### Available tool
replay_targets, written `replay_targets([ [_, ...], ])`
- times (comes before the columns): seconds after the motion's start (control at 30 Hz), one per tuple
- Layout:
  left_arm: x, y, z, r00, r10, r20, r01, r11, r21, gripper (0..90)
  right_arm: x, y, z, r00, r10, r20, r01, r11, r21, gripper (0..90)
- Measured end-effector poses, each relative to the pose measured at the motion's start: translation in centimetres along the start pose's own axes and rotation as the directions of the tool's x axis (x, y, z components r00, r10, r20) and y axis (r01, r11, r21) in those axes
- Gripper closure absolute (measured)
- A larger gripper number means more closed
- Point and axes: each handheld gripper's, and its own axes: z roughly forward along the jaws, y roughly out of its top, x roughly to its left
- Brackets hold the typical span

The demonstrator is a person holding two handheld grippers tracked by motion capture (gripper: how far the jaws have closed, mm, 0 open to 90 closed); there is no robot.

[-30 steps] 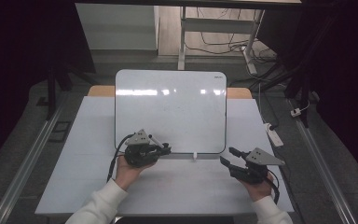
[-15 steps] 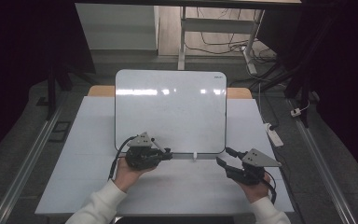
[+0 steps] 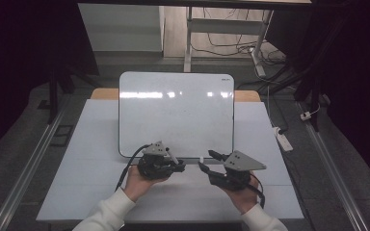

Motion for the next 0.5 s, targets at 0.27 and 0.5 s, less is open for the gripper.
replay_targets([
  [0.27,-0.3,0.1,0.9,0.9998,-0.011,0.014,0.01,0.9997,0.022,78.2,2.8,1.8,3.3,0.9989,-0.039,-0.024,0.04,0.999,0.033,45.3],
  [0.5,-0.4,0.2,1.0,0.9998,-0.012,0.019,0.011,0.9996,0.025,78.1,4.0,2.3,5.2,0.9984,-0.045,-0.033,0.047,0.997,0.056,62.7],
])
